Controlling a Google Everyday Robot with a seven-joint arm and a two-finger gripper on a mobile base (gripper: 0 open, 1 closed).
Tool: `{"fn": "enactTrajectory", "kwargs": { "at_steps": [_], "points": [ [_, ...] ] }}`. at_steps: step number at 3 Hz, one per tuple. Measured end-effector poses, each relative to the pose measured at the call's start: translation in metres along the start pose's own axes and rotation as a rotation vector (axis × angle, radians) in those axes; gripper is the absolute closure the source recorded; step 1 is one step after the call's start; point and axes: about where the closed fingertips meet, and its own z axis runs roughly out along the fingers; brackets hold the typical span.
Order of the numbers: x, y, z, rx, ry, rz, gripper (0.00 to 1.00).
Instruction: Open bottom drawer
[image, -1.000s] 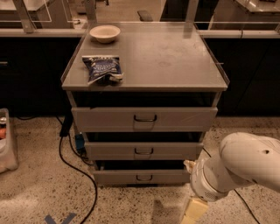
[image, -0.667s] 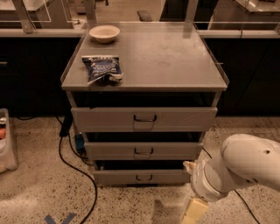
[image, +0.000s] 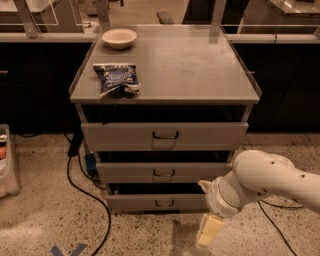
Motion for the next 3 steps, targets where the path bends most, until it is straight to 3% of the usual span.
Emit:
{"fn": "enactTrajectory", "kwargs": {
  "at_steps": [1, 3],
  "points": [
    [0.008, -0.019, 0.028, -0.014, 0.016, -0.004, 0.00],
    [0.037, -0.010, 0.067, -0.009, 0.047, 0.057, 0.00]
  ]
}}
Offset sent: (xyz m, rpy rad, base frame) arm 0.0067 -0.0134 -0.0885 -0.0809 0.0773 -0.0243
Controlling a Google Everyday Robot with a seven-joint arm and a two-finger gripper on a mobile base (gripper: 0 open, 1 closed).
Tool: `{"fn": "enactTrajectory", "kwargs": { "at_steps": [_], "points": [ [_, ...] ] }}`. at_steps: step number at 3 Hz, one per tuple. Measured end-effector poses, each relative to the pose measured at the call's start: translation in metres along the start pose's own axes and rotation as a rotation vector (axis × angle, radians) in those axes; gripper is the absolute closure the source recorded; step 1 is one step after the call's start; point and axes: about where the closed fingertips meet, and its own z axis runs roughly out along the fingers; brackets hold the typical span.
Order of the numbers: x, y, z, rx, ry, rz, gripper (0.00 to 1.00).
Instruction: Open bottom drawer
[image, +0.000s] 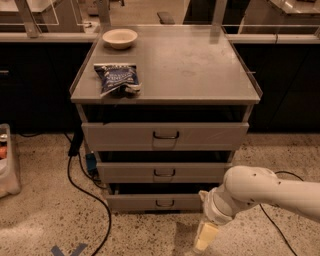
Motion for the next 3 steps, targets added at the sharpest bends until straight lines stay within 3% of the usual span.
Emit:
{"fn": "enactTrajectory", "kwargs": {
  "at_steps": [2, 3],
  "points": [
    [0.003, 0.003, 0.008, 0.012, 0.005, -0.020, 0.00],
    [0.016, 0.007, 0.040, -0.012, 0.005, -0.017, 0.00]
  ]
}}
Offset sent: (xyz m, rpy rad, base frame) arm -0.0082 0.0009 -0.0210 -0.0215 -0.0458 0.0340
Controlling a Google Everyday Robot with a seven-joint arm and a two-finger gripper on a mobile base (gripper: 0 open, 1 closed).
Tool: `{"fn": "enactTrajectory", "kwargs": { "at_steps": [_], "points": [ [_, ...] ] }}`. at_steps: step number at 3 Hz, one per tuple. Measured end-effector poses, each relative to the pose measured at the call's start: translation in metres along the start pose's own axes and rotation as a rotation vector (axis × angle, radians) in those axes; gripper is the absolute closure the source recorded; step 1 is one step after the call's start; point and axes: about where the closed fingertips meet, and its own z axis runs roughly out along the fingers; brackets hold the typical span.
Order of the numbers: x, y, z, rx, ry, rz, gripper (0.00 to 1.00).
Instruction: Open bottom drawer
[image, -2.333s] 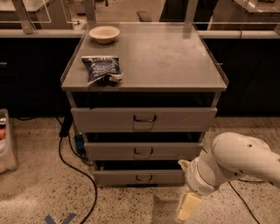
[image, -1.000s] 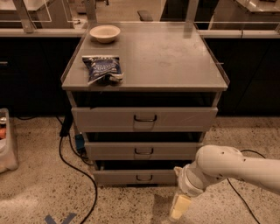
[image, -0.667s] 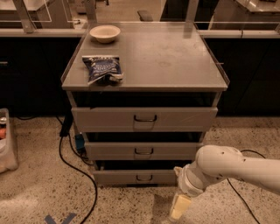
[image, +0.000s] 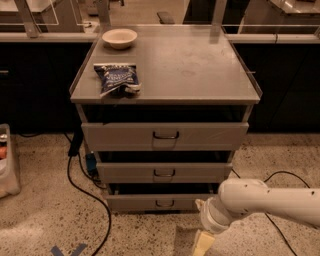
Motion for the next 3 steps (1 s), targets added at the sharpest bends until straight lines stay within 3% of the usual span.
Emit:
{"fn": "enactTrajectory", "kwargs": {
  "at_steps": [2, 3],
  "points": [
    [0.024, 0.005, 0.104, -0.094, -0.017, 0.027, 0.00],
    [0.025, 0.009, 0.109, -0.102, -0.016, 0.028, 0.00]
  ]
}}
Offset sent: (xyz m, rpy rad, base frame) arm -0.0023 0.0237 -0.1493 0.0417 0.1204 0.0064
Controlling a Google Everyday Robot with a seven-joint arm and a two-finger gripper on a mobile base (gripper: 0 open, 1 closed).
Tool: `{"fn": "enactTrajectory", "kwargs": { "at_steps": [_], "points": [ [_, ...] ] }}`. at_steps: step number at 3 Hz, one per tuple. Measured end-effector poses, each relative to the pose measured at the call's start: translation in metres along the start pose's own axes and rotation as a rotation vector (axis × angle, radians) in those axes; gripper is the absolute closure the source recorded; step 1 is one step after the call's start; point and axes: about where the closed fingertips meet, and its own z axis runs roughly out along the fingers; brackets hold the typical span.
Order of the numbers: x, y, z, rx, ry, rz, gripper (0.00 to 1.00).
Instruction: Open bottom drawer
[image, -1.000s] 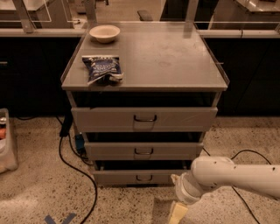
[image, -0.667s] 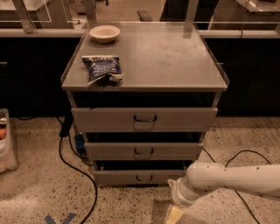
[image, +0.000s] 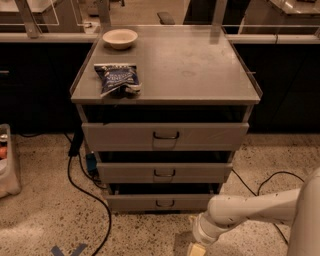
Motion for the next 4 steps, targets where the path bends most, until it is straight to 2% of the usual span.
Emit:
{"fn": "enactTrajectory", "kwargs": {
  "at_steps": [1, 2, 3, 4],
  "points": [
    [0.004, 0.011, 0.022, -0.028, 0.004, 0.004, 0.00],
    [0.011, 0.037, 0.076, -0.072, 0.002, 0.016, 0.00],
    [0.010, 0.043, 0.158, -0.061, -0.048, -0.011, 0.00],
    [0.006, 0.052, 0.216, -0.068, -0.065, -0.048, 0.00]
  ]
}}
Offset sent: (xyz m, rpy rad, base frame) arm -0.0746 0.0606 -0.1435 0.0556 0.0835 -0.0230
